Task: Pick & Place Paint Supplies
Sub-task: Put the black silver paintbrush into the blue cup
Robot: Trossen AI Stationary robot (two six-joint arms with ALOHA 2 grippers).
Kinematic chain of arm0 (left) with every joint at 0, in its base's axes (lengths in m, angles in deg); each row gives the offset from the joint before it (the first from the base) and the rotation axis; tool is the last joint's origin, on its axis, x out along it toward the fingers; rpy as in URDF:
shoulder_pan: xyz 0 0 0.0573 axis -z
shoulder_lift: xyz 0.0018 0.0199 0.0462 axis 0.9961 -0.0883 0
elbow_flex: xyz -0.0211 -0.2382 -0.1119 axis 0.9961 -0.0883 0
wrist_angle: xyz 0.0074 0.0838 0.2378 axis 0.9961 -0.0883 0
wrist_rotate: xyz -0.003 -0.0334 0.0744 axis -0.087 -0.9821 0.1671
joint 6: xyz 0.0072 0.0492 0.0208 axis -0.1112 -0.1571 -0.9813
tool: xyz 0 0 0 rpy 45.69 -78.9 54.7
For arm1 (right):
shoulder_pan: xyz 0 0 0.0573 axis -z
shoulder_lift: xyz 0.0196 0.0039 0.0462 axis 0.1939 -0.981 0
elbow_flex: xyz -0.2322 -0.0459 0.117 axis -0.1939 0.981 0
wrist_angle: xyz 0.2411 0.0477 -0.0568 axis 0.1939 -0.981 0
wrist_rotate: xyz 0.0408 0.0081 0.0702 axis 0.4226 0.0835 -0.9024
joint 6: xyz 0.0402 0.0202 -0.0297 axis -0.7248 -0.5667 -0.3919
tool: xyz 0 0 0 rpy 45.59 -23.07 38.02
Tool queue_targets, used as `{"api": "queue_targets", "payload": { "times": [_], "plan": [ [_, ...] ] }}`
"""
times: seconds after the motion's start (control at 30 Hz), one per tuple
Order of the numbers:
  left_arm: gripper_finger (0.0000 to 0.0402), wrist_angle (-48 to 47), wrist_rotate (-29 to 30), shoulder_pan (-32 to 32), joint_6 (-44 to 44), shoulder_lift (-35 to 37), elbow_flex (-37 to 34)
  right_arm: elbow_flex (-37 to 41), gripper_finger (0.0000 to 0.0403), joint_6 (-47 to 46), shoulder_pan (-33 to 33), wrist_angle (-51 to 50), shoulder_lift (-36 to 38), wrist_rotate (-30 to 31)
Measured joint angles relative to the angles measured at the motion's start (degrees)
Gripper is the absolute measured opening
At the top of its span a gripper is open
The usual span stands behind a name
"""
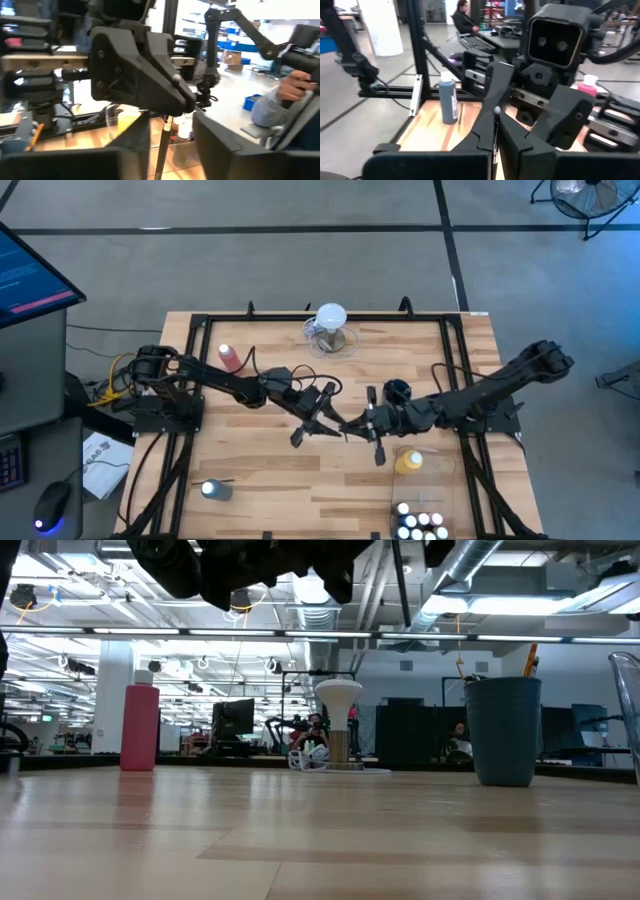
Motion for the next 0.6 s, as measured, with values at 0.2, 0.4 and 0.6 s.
{"api": "queue_targets", "payload": {
  "times": [0.2,0.4,0.6],
  "plan": [
    [0.0221,-0.6,2.5,0.0,0.1,0.0,0.0,0.0,0.0001,0.8,-2.1,-1.8,1.5,6.8],
    [0.0285,-0.9,5.2,0.0,0.1,0.0,0.0,0.0,0.0,1.5,-6.1,-6.0,4.0,21.5],
    [0.0285,-1.2,5.3,0.0,0.1,0.0,0.0,3.4,0.0,1.4,-10.8,-8.0,9.8,36.2]
  ]
}}
